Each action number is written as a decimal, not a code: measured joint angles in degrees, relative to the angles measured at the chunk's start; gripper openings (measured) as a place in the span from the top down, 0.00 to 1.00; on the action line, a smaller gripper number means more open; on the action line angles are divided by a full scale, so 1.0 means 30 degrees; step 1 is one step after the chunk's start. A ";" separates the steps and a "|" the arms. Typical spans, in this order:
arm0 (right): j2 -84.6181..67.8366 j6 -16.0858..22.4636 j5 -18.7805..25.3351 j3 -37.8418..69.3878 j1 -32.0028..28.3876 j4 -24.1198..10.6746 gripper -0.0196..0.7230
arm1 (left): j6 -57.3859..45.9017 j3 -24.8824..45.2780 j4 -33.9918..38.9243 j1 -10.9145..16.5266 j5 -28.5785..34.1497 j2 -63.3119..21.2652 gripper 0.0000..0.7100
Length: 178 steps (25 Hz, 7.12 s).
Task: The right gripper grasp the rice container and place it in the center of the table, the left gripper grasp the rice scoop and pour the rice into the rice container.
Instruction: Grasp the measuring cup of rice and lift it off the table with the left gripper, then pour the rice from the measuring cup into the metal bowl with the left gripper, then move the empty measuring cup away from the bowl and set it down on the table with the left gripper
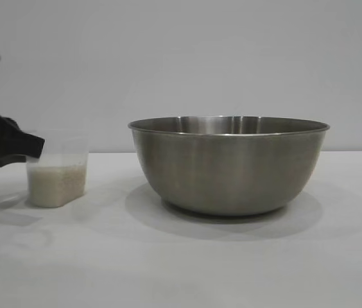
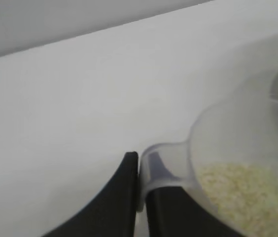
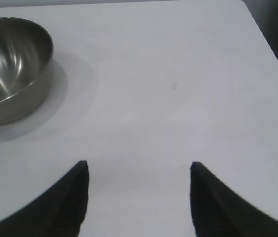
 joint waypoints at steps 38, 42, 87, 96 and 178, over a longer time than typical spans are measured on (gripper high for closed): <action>0.0000 0.0000 0.0012 0.0000 0.0000 0.0000 0.46 | 1.4756 -0.9169 0.7328 -0.5042 0.7205 -0.1293 1.00; 0.0000 0.0000 0.0012 0.0000 0.0000 0.0000 0.46 | 1.6206 -0.9169 0.7845 -0.5244 0.7633 -0.1293 1.00; 0.0000 0.0000 0.0012 0.0000 0.0000 -0.0017 0.46 | 2.2955 -1.2801 2.1482 -0.6162 1.0978 -0.1293 1.00; 0.0000 0.0000 0.0012 0.0000 0.0000 -0.0017 0.46 | 2.4007 -1.3328 2.2830 -0.6411 1.1947 -0.1293 1.00; 0.0000 0.0000 0.0012 0.0000 0.0000 -0.0017 0.46 | -0.4814 -0.2990 0.3840 0.1543 0.4384 0.1960 1.00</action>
